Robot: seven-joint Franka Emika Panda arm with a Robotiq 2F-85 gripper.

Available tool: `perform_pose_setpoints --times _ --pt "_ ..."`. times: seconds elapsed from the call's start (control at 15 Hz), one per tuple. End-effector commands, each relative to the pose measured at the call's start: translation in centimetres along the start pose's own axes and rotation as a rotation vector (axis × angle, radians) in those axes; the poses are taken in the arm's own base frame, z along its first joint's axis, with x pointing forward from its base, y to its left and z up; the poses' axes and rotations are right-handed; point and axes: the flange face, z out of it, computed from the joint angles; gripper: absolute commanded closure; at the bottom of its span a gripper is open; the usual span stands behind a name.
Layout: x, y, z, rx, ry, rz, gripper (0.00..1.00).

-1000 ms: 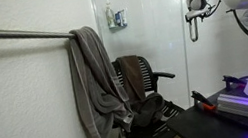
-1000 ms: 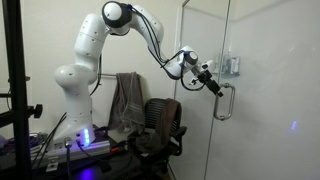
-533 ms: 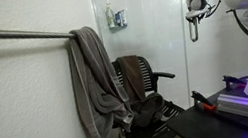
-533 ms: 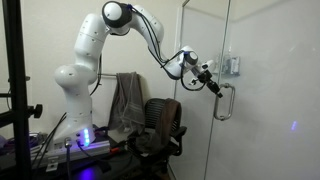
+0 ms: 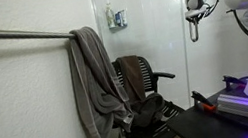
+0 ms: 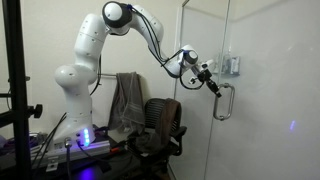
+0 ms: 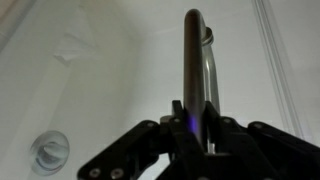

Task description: Open the shower door

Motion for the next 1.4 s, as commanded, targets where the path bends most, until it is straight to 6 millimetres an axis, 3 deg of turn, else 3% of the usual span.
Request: perform_pose_setpoints --times 0.0,0.4,0.8,1.33 --pt "-0.7 3.2 -3.0 -0.092 -0.101 -0.041 0.94" --pt "-0.8 6.6 -4.8 -0.168 -0.109 0.005 0.94" --pt "-3.1 8.9 -7.4 -0.236 -0.129 0.057 0.94" --pt "-6.5 14.0 -11.0 -0.335 -0.167 0.179 0.94"
